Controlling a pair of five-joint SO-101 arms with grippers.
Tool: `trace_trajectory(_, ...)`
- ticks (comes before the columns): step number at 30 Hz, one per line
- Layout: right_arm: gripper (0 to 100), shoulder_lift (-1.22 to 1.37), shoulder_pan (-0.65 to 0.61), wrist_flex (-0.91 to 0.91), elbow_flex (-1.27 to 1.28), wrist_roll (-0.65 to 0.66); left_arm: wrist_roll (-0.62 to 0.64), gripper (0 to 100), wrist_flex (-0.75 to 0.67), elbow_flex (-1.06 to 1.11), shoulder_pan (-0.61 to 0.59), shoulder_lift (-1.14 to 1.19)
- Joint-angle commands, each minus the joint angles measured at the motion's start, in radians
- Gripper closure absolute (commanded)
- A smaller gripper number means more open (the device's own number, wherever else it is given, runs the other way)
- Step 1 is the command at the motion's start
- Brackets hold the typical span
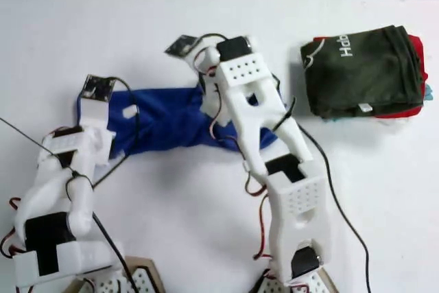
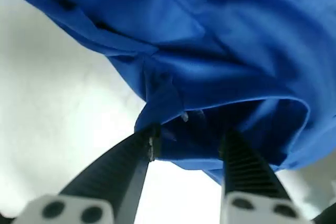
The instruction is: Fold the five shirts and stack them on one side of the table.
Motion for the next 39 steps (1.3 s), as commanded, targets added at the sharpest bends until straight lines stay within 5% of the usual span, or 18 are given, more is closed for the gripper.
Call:
trace_trajectory(1,81.4,-0.079,-0.002,0.022,0.034,0.015,0.005,98,-0.014,0.002,0.008,-0.023)
trace_trajectory(9,81.5,-0.073,-0.012,0.008,0.064,0.018,0.005,98,-0.014,0.002,0.008,-0.023)
trace_trajectory(27,81.7,0.068,-0.008,-0.329,-0.029,0.011,0.005,98,-0.014,0.002,0.008,-0.023)
trace_trajectory(39,81.5,0.051,-0.007,-0.007,-0.238,-0.097,0.005,98,-0.014,0.002,0.008,-0.023)
